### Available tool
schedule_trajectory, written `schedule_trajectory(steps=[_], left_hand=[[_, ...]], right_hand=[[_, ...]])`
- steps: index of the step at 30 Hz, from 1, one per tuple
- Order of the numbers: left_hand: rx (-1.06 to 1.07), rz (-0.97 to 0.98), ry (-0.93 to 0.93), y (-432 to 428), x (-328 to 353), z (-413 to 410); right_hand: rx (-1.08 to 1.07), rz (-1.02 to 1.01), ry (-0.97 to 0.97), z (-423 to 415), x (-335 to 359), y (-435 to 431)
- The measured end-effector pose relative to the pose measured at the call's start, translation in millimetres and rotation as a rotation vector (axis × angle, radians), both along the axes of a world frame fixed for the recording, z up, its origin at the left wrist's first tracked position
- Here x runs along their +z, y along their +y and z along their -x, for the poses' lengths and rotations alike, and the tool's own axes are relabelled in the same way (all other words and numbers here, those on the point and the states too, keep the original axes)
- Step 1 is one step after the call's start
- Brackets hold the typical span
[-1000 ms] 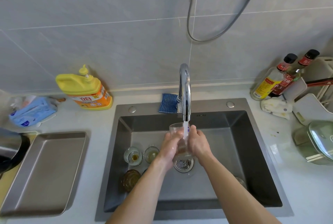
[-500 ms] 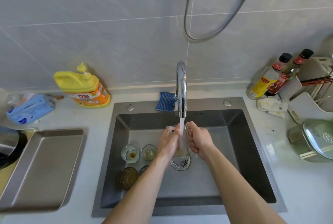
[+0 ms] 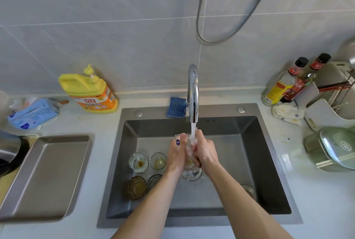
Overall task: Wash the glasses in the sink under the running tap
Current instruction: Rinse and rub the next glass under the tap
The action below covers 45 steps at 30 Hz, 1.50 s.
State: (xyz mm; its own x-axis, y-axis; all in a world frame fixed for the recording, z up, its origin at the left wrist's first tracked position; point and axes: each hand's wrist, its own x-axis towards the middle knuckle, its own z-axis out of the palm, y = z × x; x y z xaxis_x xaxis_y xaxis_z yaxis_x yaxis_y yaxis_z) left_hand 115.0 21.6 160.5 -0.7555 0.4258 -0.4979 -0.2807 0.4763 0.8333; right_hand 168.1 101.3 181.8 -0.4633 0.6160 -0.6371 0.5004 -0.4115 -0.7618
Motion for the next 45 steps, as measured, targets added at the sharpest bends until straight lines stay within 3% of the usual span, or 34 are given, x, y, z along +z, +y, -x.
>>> schedule_trajectory(steps=[4,8,13,16,20,25,28,31,34,38,41,43,45], left_hand=[[-0.026,-0.061,0.079,4.6,-3.3,2.8],[0.000,-0.128,-0.121,1.2,0.0,9.5],[0.015,-0.133,-0.232,6.3,2.5,1.8],[-0.026,-0.141,-0.202,7.0,7.4,3.7],[-0.024,-0.093,-0.172,6.2,6.5,9.0],[-0.033,-0.188,-0.534,-0.1,-0.1,15.3],[-0.044,-0.191,-0.590,0.1,-4.0,13.6],[0.017,-0.261,-0.665,-1.2,-7.6,12.2],[0.223,-0.373,-0.708,1.3,-10.8,6.8],[0.399,-0.335,-0.675,6.5,-17.9,4.6],[0.402,-0.258,-0.664,-0.1,-17.7,9.5],[0.381,-0.172,-0.687,-4.8,-18.2,14.3],[0.370,-0.166,-0.722,-5.1,-21.1,18.1]], right_hand=[[-0.055,-0.054,0.148,-1.6,-7.8,-4.9],[-0.076,-0.043,0.365,-2.4,-10.1,-16.9],[-0.184,-0.096,0.269,4.6,-8.0,-10.3],[-0.234,-0.080,0.296,3.7,-6.0,-13.4],[-0.109,-0.283,0.270,1.0,-6.2,-20.0],[-0.040,-0.463,0.215,2.8,-23.7,-9.4],[0.038,-0.308,0.181,3.2,-28.0,4.2],[-0.023,-0.367,0.098,1.1,-24.1,15.6],[-0.117,-0.416,0.049,-2.8,-13.1,22.5],[0.181,-0.365,-0.009,-6.0,-6.1,24.0],[0.618,-0.296,0.016,-11.6,-8.5,36.5],[0.974,-0.465,-0.066,-11.8,-11.2,44.5],[1.091,-0.588,-0.059,-10.5,-10.2,46.6]])
